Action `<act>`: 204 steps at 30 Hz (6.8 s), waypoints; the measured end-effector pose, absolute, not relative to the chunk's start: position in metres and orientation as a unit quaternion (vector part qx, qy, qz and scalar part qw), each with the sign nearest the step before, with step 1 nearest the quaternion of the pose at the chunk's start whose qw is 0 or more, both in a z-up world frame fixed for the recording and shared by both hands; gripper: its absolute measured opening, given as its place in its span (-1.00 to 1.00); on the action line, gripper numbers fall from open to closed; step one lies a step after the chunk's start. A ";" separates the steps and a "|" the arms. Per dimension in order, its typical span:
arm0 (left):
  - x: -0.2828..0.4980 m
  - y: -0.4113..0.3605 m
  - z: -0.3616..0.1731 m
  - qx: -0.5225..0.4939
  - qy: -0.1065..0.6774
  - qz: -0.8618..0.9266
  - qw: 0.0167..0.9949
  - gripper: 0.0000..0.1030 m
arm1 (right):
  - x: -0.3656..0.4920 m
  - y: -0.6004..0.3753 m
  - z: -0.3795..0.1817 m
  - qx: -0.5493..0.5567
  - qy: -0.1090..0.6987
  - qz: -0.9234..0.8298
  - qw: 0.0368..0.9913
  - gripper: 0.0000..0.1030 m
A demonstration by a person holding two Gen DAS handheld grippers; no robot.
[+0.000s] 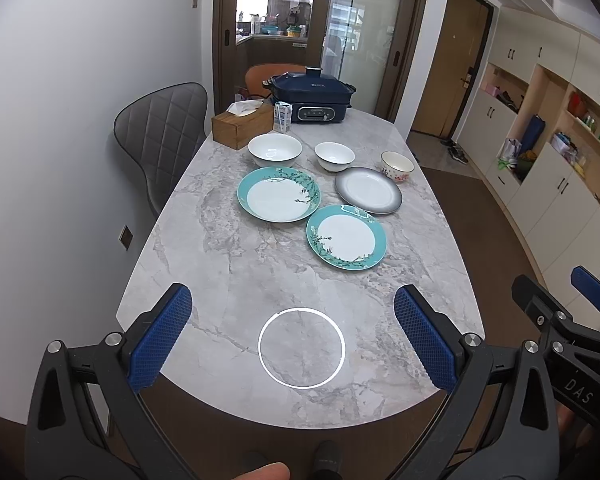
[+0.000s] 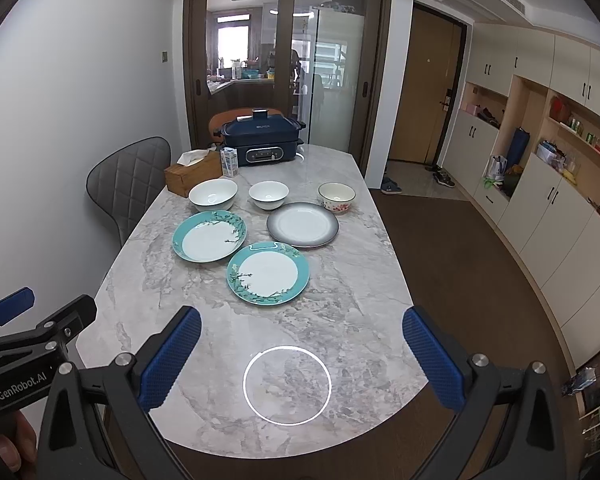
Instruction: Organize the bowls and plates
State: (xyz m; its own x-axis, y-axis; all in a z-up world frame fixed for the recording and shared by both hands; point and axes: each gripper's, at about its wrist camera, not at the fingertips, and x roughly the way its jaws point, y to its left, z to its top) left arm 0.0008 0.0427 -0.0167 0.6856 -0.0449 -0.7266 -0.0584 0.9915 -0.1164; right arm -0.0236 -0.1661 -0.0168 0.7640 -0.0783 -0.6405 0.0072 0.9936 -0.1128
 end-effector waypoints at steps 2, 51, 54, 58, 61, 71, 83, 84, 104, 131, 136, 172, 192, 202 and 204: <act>0.001 0.040 -0.017 -0.064 0.397 0.002 0.916 0.99 | -0.023 -0.164 -0.018 -0.051 0.343 -0.022 0.938 1.00; 0.020 0.067 -0.084 -0.103 0.457 -0.014 0.883 0.99 | -0.014 -0.188 -0.049 -0.013 0.376 -0.015 0.926 1.00; 0.041 0.084 -0.124 -0.141 0.494 -0.036 0.857 0.99 | -0.008 -0.211 -0.074 0.027 0.399 -0.017 0.916 1.00; 0.073 0.094 -0.168 -0.205 0.511 -0.058 0.833 0.97 | 0.014 -0.250 -0.103 0.096 0.418 -0.013 0.903 1.00; 0.116 0.080 -0.187 -0.182 0.515 -0.058 0.836 0.97 | 0.048 -0.278 -0.119 0.121 0.427 -0.013 0.896 1.00; 0.344 0.006 -0.229 -0.160 0.607 -0.047 0.777 0.97 | 0.263 -0.347 -0.171 0.190 0.460 0.091 0.863 1.00; 0.571 -0.074 -0.302 -0.054 0.597 -0.104 0.794 0.96 | 0.438 -0.376 -0.256 0.200 0.505 0.141 0.827 0.82; 0.581 -0.080 -0.309 -0.052 0.602 -0.112 0.789 0.96 | 0.443 -0.376 -0.261 0.202 0.507 0.145 0.825 0.80; 0.657 -0.124 -0.376 -0.067 0.633 -0.182 0.750 0.61 | 0.490 -0.371 -0.292 0.205 0.527 0.213 0.797 0.94; 0.660 -0.113 -0.370 -0.054 0.645 -0.174 0.742 -0.51 | 0.496 -0.380 -0.291 0.170 0.582 0.144 0.782 -0.60; 0.655 -0.115 -0.370 -0.051 0.645 -0.175 0.742 -0.53 | 0.492 -0.382 -0.292 0.184 0.583 0.137 0.780 -0.62; 0.639 -0.129 -0.336 -0.087 0.646 -0.177 0.738 -0.57 | 0.472 -0.405 -0.272 0.247 0.580 0.110 0.768 -0.64; 0.434 -0.015 -0.271 -0.144 0.619 -0.150 0.758 -0.57 | 0.321 -0.325 -0.224 0.219 0.565 0.169 0.777 -0.67; 0.296 0.053 -0.301 -0.160 0.647 -0.124 0.735 -0.56 | 0.236 -0.261 -0.260 0.201 0.594 0.178 0.759 -0.67; 0.278 0.061 -0.309 -0.161 0.653 -0.120 0.730 -0.56 | 0.223 -0.253 -0.271 0.198 0.601 0.174 0.754 -0.67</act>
